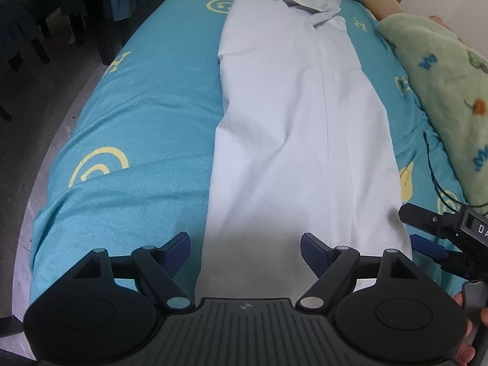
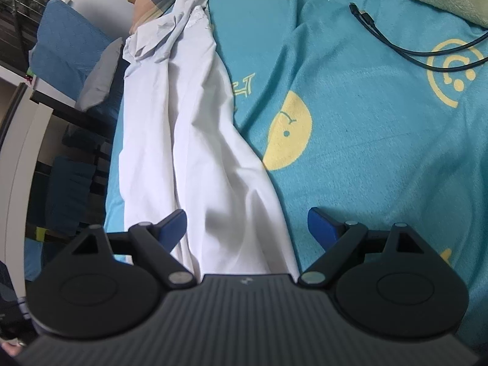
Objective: Fold clothes
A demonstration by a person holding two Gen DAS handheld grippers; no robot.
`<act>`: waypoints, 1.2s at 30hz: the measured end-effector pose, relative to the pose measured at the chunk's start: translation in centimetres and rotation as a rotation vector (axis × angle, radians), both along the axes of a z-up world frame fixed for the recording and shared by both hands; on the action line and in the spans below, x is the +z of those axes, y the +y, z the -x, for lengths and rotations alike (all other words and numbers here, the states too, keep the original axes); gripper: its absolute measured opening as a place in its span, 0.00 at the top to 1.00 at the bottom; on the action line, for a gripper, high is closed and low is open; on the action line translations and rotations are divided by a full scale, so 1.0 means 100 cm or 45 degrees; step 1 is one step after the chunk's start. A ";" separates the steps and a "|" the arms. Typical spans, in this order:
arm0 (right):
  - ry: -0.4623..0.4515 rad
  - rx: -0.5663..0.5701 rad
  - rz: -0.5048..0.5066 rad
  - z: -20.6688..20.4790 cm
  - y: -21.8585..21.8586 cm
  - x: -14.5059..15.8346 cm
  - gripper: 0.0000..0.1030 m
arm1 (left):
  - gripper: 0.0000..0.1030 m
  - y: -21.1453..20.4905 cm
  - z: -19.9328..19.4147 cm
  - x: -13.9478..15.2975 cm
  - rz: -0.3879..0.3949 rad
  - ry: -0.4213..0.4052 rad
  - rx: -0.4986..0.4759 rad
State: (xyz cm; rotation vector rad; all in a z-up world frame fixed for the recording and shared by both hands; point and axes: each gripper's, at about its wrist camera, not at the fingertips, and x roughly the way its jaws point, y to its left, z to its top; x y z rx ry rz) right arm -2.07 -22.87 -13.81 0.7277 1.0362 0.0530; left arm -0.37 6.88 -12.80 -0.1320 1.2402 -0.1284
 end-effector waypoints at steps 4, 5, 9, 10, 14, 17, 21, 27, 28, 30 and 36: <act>0.012 -0.010 0.006 0.002 0.000 -0.001 0.15 | 0.20 0.002 -0.001 -0.006 0.027 0.019 0.010; 0.017 -0.017 0.003 0.002 -0.001 -0.001 0.15 | 0.20 0.002 -0.002 -0.007 0.034 0.023 0.014; 0.035 -0.044 -0.007 0.006 -0.003 -0.002 0.15 | 0.20 0.009 -0.003 -0.014 0.067 0.059 0.060; 0.039 -0.051 -0.009 0.006 -0.003 -0.003 0.16 | 0.19 0.012 -0.004 -0.016 0.082 0.075 0.085; 0.057 -0.077 -0.019 0.010 -0.005 -0.004 0.26 | 0.17 0.021 -0.004 -0.022 0.169 0.121 0.137; 0.085 -0.093 -0.066 0.014 -0.008 -0.006 0.30 | 0.13 0.027 -0.003 -0.025 0.235 0.154 0.171; 0.150 0.009 -0.213 0.019 0.001 -0.013 0.30 | 0.18 0.035 -0.002 -0.030 0.323 0.197 0.216; 0.176 0.238 -0.105 0.023 0.038 -0.005 0.33 | 0.78 0.013 0.014 -0.024 0.199 0.236 0.082; 0.149 0.233 -0.101 0.023 0.037 0.004 0.55 | 0.94 0.013 0.013 -0.023 0.204 0.246 0.088; 0.093 0.222 -0.092 0.023 0.035 0.023 0.84 | 0.96 0.018 0.015 -0.009 0.274 0.212 0.108; -0.074 0.189 -0.065 0.024 0.028 0.078 0.89 | 0.97 0.041 0.012 0.065 0.531 0.029 0.155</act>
